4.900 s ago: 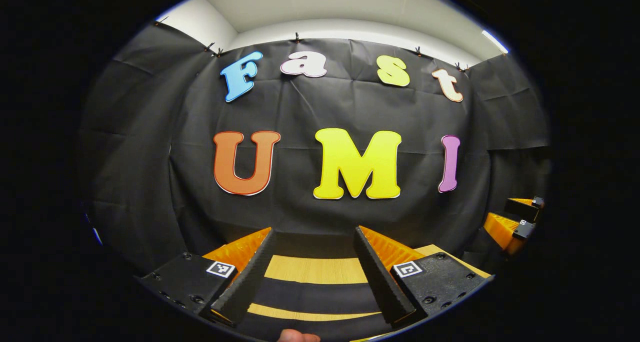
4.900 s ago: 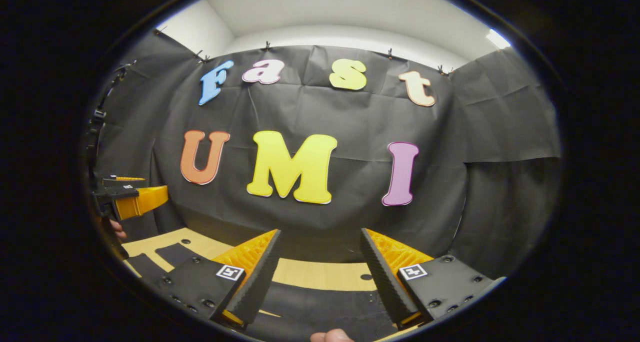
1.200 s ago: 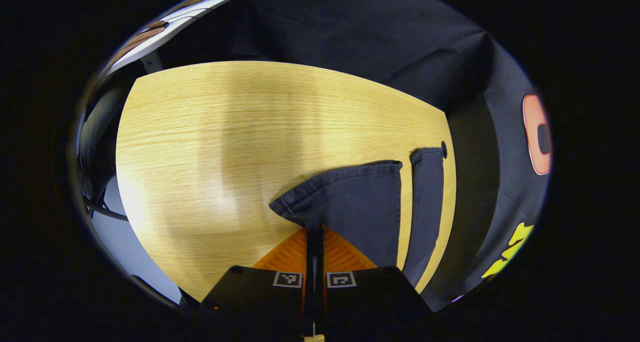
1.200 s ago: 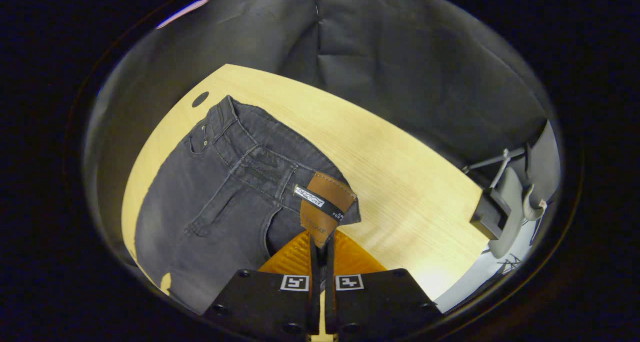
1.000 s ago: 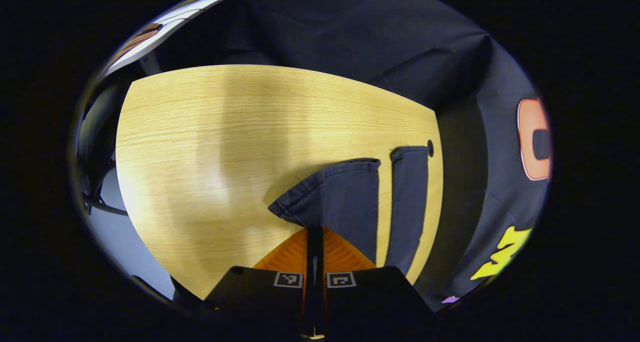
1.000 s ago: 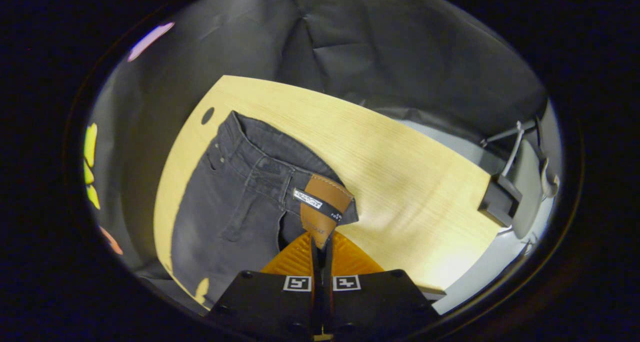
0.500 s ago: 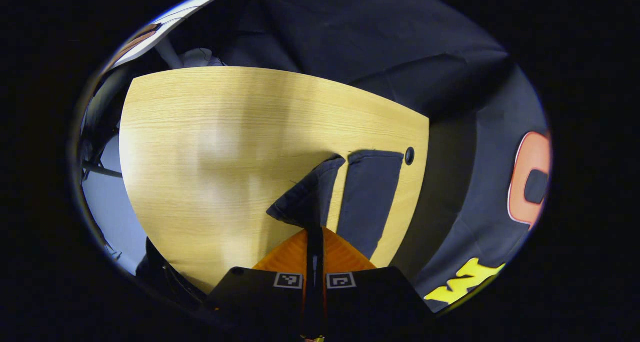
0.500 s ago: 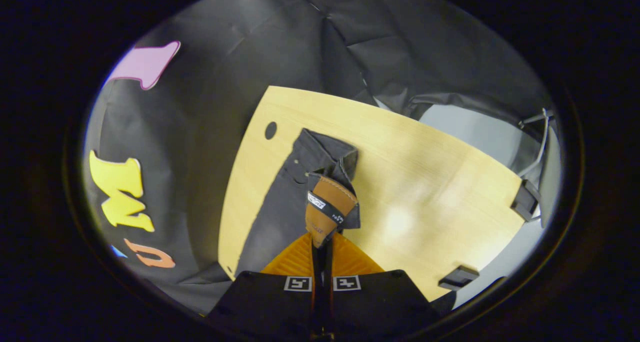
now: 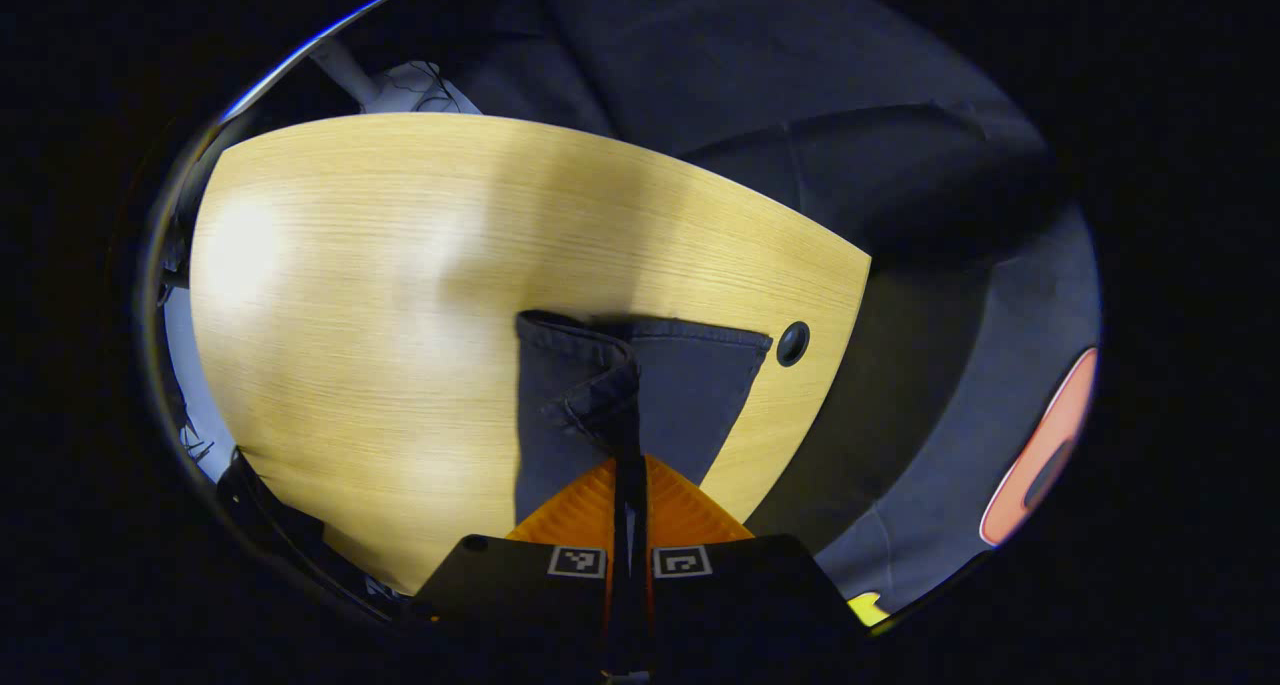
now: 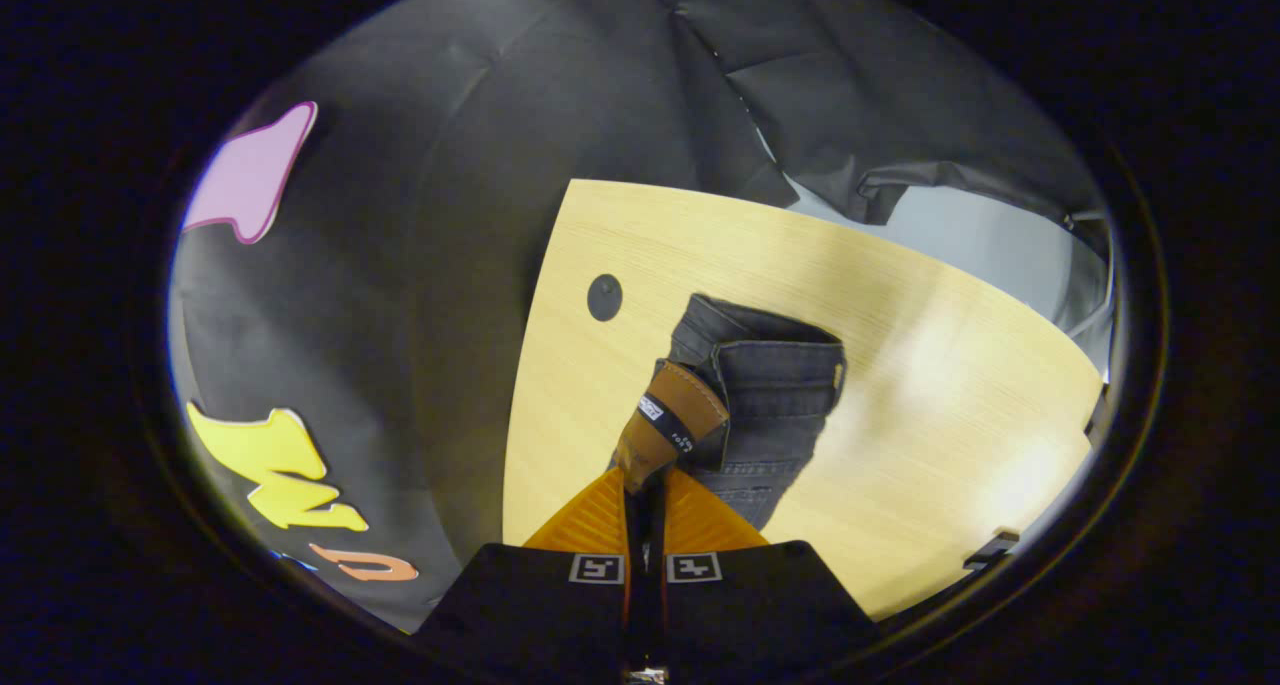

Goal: Grasp the waist and the cuffs of the jeans and fold them to make the two legs overlap; first hold the waist and fold one-third of the jeans toward the cuffs, then hold the cuffs and fold the remaining one-third in the same direction to finish folding.

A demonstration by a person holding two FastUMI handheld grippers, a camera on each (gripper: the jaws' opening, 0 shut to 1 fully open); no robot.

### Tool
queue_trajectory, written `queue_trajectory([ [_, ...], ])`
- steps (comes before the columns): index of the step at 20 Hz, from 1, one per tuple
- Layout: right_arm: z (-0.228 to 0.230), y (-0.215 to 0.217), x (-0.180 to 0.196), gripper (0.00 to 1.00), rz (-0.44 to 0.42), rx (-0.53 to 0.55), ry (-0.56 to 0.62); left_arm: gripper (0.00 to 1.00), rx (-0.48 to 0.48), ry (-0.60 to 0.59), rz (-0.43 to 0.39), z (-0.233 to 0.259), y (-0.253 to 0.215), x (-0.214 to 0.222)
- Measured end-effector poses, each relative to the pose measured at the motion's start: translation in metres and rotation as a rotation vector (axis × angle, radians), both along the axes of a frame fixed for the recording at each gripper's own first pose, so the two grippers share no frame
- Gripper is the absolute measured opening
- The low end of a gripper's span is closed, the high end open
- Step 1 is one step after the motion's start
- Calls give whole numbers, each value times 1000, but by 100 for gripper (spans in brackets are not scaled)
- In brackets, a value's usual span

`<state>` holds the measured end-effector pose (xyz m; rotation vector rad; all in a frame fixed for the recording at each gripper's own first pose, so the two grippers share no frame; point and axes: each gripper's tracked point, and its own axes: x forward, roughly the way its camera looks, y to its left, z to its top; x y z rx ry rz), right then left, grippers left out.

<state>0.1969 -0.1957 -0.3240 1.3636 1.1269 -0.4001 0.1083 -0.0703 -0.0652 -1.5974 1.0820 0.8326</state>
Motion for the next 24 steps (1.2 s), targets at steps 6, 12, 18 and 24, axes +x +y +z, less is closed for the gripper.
queue_trajectory([
  [6,-52,4,40,1,-29,19,49,4,29,-2,-112,-28,-6,67],
  [12,-84,7,54,1,-40,16,60,4,84,21,-215,-63,-5,86],
  [18,-92,8,58,11,-18,-27,13,6,146,6,-302,-77,-15,98],
  [24,-66,-5,30,66,119,-217,-58,53,120,-75,-381,-40,-48,81],
])
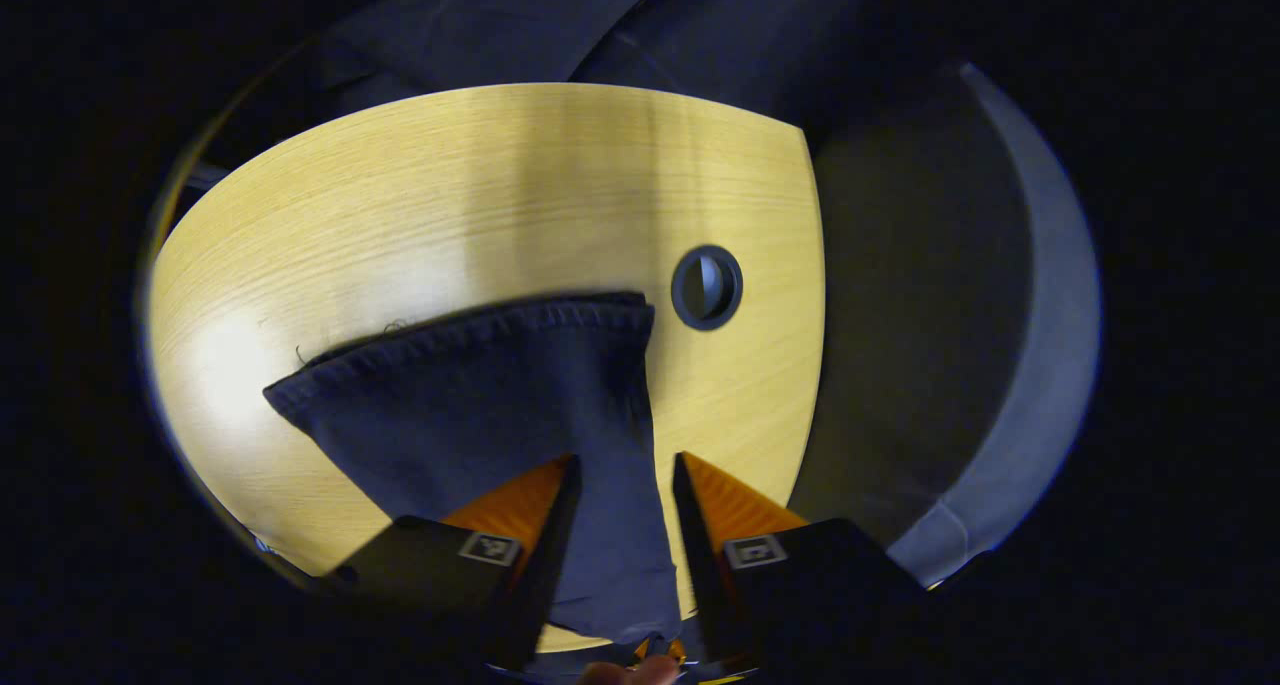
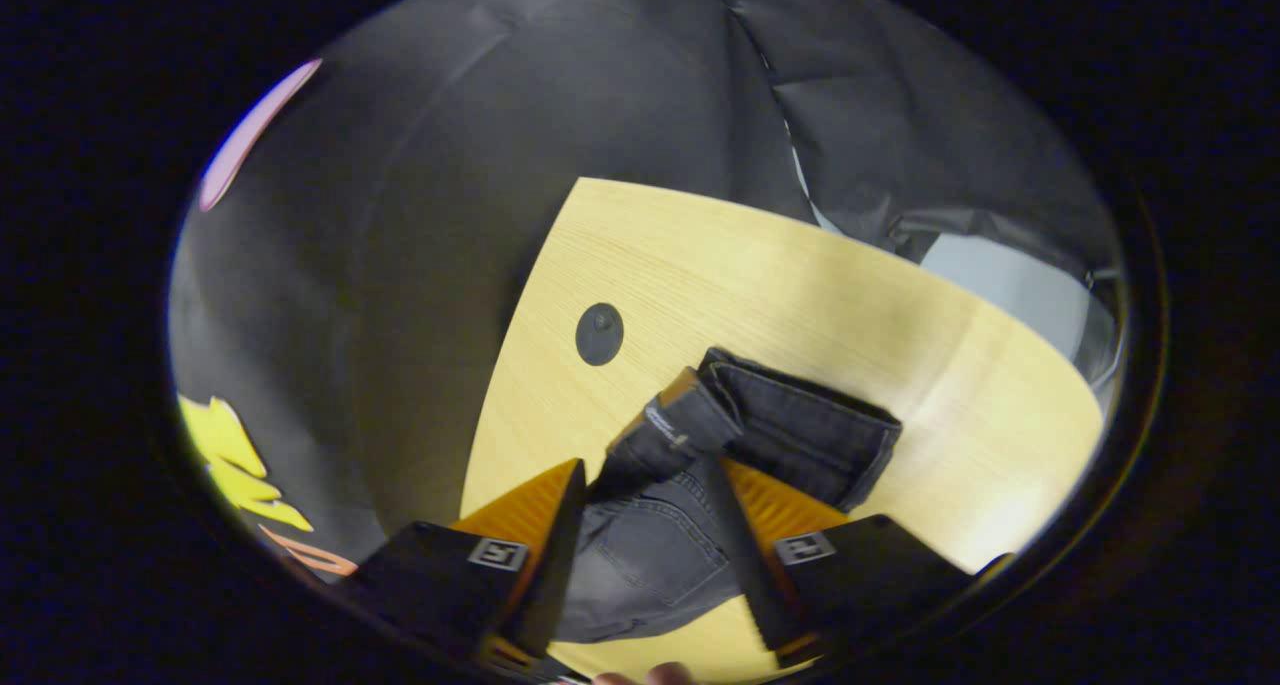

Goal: Grasp the waist and the cuffs of the jeans and fold them to make the two legs overlap; first hold the waist and fold one-third of the jeans toward the cuffs, then hold the cuffs and fold the remaining one-third in the same direction to finish folding.

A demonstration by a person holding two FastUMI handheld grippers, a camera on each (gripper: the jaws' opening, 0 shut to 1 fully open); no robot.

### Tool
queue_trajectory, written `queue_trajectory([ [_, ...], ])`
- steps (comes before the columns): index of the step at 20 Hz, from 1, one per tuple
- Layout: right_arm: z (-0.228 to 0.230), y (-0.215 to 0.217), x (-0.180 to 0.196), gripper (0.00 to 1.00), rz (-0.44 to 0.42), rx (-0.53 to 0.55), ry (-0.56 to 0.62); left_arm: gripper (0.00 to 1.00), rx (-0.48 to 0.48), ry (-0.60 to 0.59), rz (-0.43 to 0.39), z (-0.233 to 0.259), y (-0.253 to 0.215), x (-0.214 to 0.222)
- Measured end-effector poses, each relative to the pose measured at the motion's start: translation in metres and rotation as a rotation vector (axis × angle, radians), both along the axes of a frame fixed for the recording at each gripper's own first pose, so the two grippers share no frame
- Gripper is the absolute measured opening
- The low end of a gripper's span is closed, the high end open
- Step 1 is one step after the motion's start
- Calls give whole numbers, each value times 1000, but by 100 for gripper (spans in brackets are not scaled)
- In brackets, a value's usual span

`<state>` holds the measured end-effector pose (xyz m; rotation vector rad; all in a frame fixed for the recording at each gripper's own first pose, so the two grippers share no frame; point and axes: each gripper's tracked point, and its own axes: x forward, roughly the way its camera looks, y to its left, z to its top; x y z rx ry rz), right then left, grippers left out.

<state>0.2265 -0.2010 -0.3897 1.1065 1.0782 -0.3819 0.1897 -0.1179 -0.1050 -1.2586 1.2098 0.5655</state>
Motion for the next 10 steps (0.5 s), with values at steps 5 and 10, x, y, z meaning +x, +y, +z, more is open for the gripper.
queue_trajectory([
  [5,37,-12,-59,87,167,-265,-97,83,218,-181,-206,65,-7,-40],
  [10,62,-18,-106,89,296,-522,-223,83,572,-494,-438,165,-30,-96],
])
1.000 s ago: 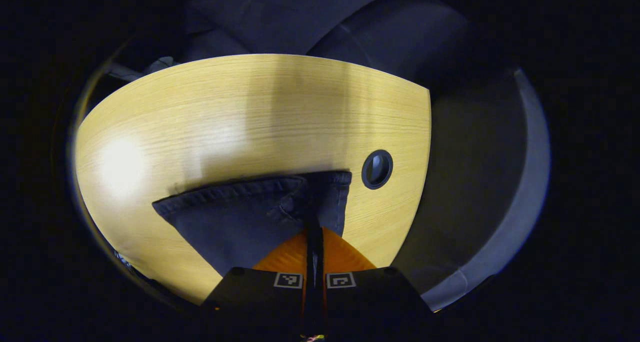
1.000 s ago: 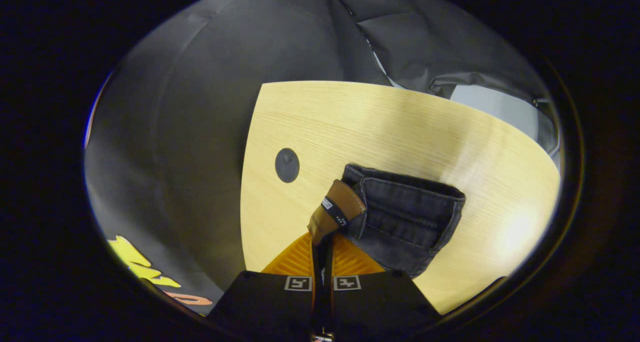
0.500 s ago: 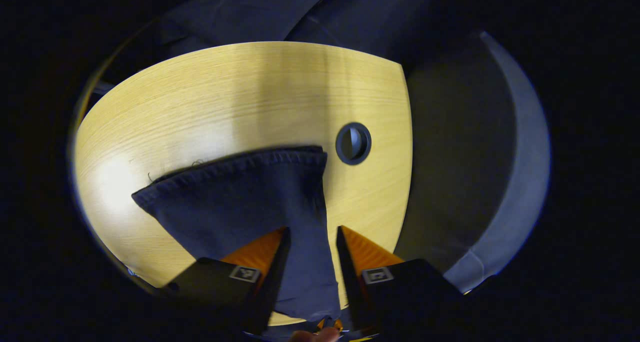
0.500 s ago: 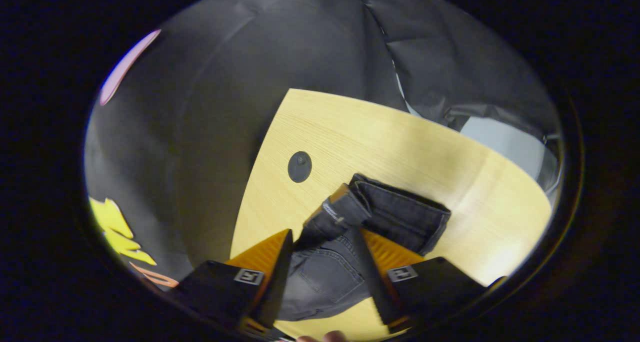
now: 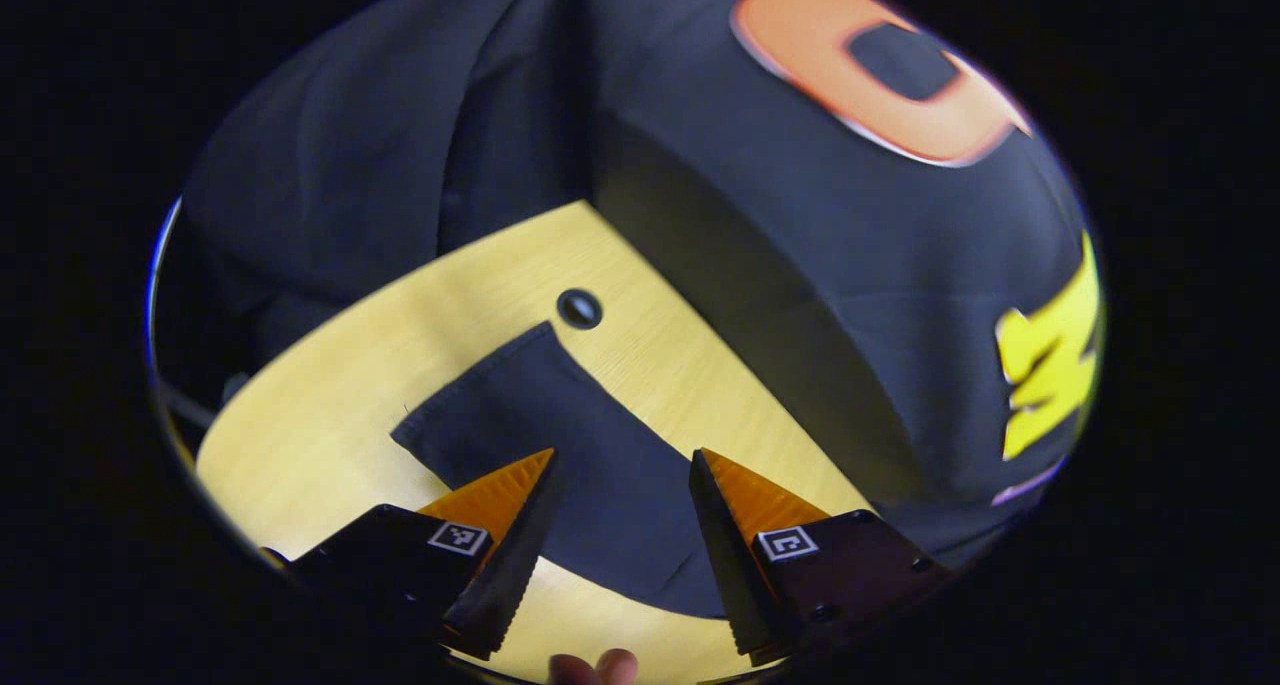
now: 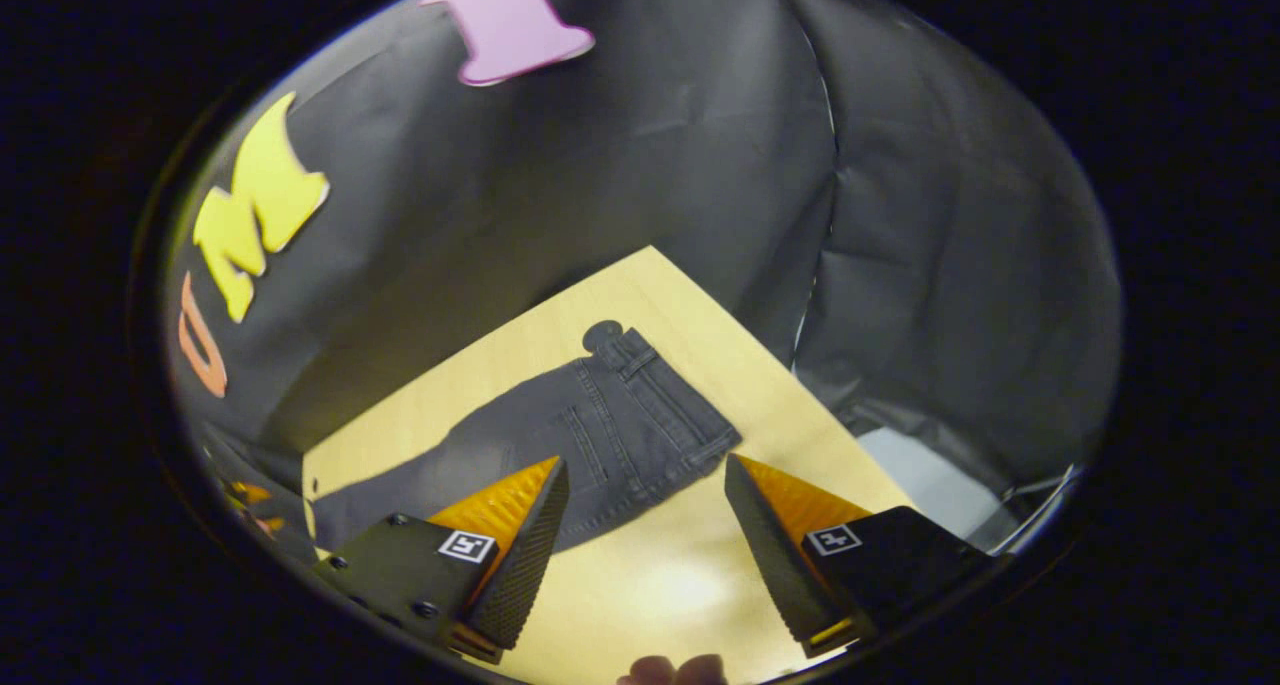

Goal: Grasp the waist and the cuffs of the jeans and fold them to make the two legs overlap; first hold the waist and fold one-third of the jeans toward the cuffs, then hold the cuffs and fold the remaining one-third in the same direction to finish folding.

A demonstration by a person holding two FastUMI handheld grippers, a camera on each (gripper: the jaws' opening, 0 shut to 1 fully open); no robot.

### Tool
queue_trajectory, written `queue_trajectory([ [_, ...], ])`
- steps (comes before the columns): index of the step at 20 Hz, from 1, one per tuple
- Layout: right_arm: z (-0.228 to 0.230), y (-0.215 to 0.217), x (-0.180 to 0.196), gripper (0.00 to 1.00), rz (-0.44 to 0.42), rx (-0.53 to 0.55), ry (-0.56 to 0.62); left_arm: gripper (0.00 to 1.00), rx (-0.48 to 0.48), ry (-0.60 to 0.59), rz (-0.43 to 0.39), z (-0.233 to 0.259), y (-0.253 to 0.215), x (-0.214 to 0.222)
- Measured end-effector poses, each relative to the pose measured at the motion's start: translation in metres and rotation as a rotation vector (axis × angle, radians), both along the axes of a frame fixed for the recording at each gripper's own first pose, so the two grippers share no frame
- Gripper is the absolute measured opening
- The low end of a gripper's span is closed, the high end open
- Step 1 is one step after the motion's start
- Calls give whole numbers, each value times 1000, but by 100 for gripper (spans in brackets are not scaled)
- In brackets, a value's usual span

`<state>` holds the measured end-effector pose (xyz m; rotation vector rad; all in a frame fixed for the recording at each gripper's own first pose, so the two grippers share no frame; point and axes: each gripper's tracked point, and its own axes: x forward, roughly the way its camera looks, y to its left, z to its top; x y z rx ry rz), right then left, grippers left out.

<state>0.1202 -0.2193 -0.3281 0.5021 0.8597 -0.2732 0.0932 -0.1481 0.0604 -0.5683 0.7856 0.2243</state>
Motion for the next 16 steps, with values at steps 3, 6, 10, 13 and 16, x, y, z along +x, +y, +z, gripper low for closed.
queue_trajectory([
  [3,-17,2,-18,98,-18,15,-8,84,90,-179,6,25,-25,-31],
  [6,-48,9,-19,98,-69,117,11,84,191,-280,-17,59,-54,-60],
  [10,-79,0,2,98,-117,174,7,84,373,-371,-87,76,-81,-84],
  [13,-98,-9,14,98,-141,178,20,84,397,-375,-105,79,-105,-95],
  [16,-109,-17,29,98,-154,182,15,84,386,-355,-103,74,-125,-104],
])
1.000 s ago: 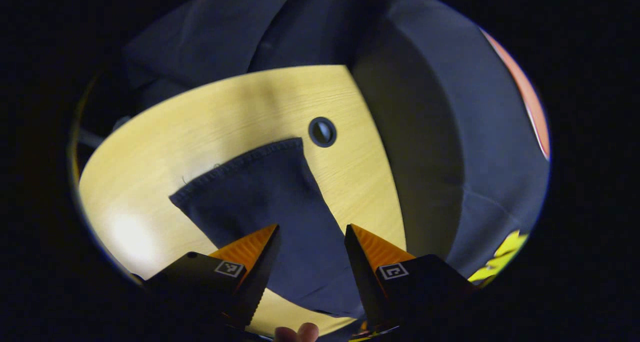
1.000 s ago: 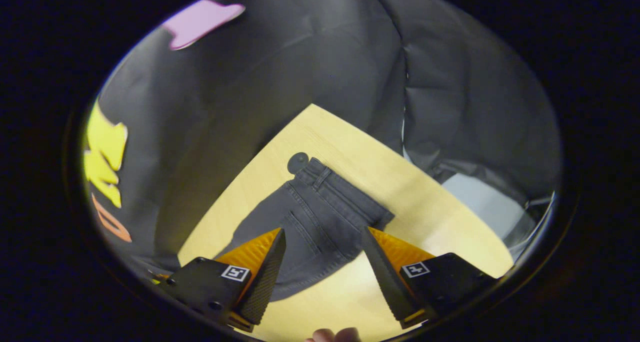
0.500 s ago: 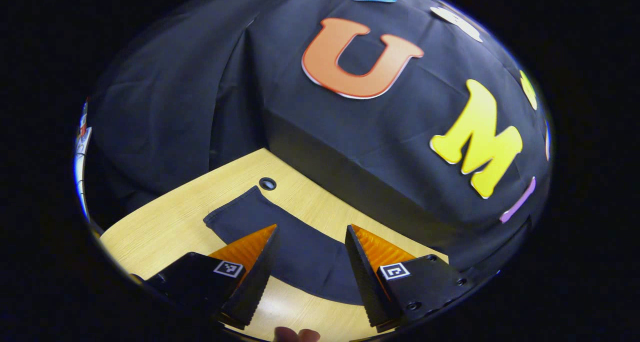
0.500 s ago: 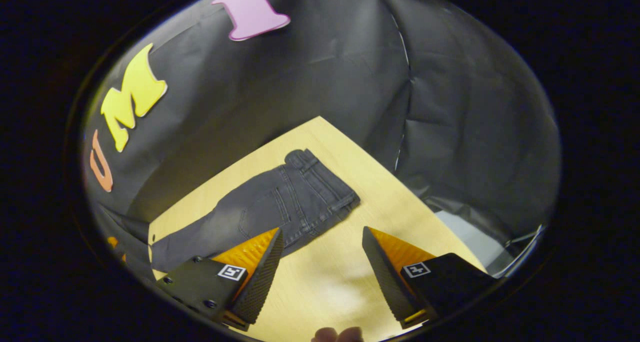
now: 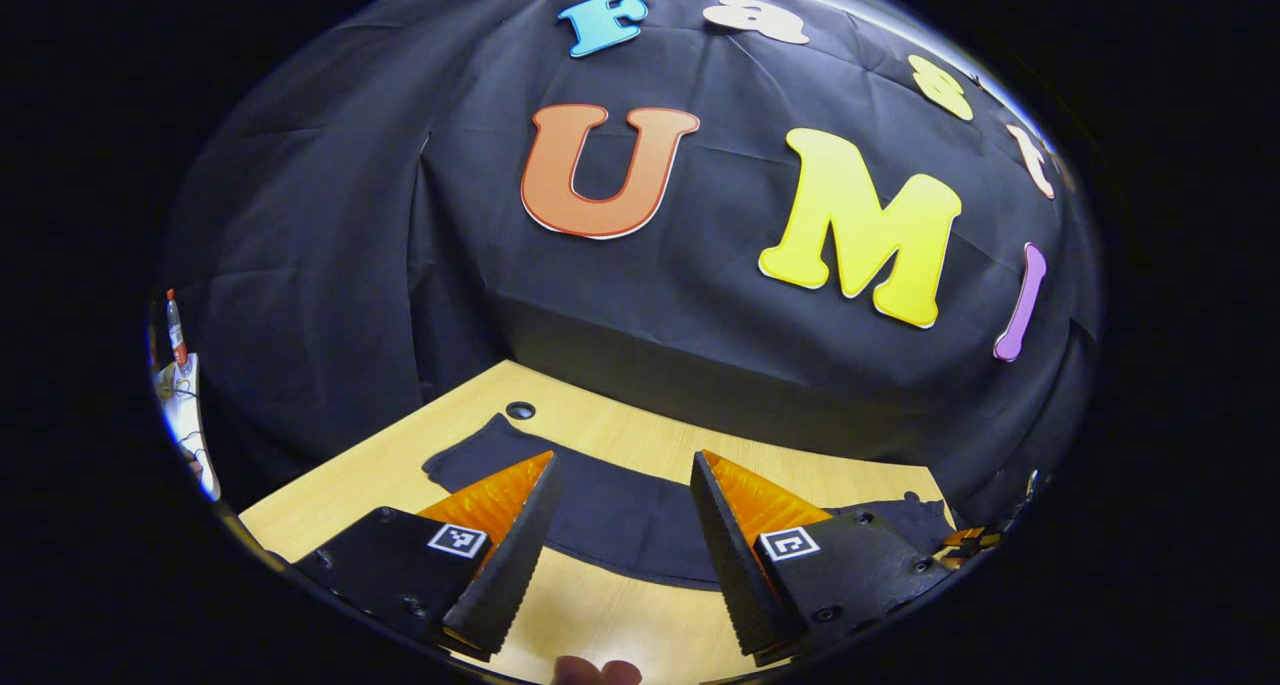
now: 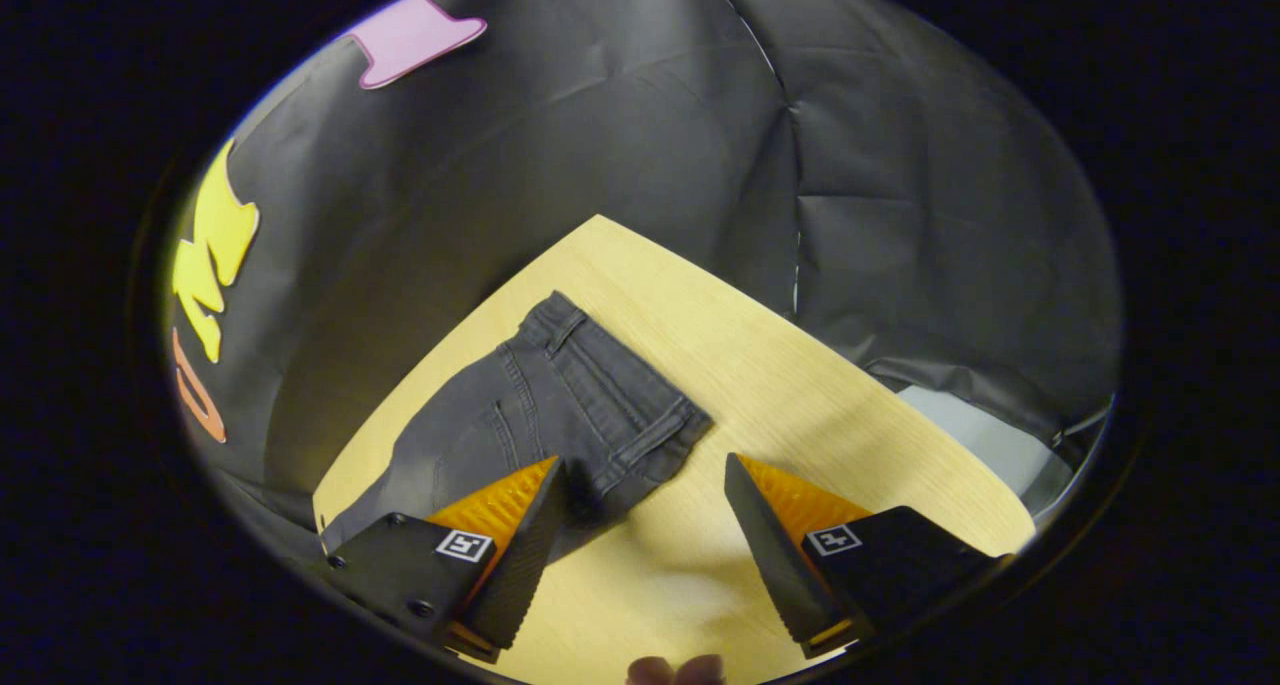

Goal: Grasp the waist and the cuffs of the jeans and fold them to make the two legs overlap; first hold the waist and fold one-third of the jeans toward the cuffs, then hold the cuffs and fold the remaining one-third in the same direction to finish folding.

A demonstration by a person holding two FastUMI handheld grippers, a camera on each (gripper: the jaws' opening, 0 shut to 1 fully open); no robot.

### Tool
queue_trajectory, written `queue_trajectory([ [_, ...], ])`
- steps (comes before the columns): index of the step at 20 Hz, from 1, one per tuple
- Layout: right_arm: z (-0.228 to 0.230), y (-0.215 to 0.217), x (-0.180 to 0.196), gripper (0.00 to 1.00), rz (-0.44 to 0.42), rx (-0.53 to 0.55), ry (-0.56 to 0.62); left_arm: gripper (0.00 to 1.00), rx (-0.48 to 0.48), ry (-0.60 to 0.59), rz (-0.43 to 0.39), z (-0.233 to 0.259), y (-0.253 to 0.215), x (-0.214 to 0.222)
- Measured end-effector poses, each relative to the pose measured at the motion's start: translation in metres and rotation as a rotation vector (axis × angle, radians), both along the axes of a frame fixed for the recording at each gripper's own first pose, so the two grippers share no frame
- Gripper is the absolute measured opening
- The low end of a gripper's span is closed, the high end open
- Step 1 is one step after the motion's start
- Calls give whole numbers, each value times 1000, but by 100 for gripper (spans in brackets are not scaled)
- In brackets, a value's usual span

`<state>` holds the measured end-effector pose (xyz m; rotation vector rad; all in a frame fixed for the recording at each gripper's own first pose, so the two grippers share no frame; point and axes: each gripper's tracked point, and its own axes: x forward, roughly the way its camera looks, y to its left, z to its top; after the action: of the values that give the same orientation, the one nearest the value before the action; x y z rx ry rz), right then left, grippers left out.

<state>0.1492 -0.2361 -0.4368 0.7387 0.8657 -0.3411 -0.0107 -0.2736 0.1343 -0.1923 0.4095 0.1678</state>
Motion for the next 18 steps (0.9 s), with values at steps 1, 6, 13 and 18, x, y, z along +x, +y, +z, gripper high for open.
queue_trajectory([
  [1,-4,0,4,98,4,1,0,84,-7,9,-1,-3,-5,-1],
  [6,-4,0,20,98,40,-8,-38,84,-40,68,3,-17,-24,-7],
  [13,-3,4,33,97,-29,79,-60,84,-34,103,4,-21,-25,-6],
  [18,-8,-1,37,82,24,-87,-3,84,-42,122,-5,-24,-24,-8],
])
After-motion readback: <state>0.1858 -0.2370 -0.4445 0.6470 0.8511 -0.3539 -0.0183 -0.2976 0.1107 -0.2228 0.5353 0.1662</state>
